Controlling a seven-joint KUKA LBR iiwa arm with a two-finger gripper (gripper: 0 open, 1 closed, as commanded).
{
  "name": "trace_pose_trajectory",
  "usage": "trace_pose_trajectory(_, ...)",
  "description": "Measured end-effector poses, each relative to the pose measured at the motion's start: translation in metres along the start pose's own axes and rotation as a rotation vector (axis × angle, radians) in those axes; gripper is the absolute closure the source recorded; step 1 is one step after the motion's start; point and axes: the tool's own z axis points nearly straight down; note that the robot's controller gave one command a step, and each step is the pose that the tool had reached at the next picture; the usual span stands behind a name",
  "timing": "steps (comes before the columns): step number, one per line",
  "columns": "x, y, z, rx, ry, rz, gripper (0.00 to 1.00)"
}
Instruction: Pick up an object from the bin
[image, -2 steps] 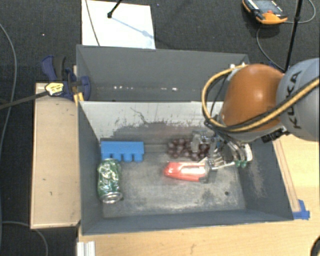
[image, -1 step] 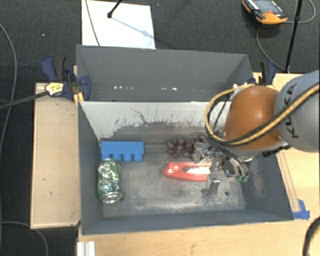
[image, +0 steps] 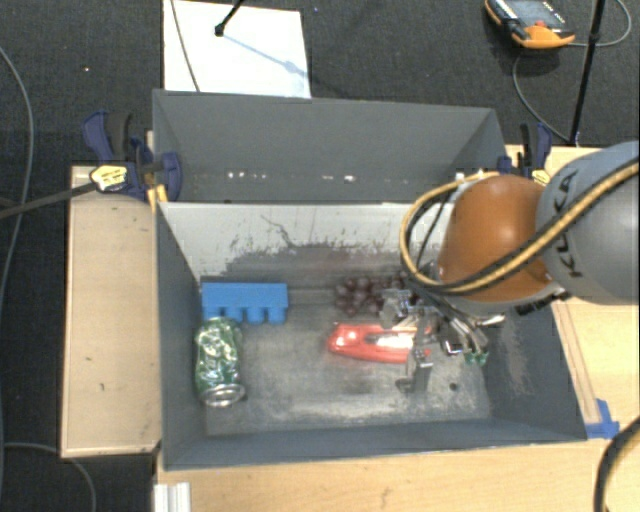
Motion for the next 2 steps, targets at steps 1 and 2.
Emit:
trace_pose_trajectory(1, -0.001, 0.029, 0.04, -0.001, -0.011, -0.068, 0.0)
trace_pose_trajectory(2, -0.016, 0.019, 0.058, -0.005, -0.007, -0.028, 0.0)
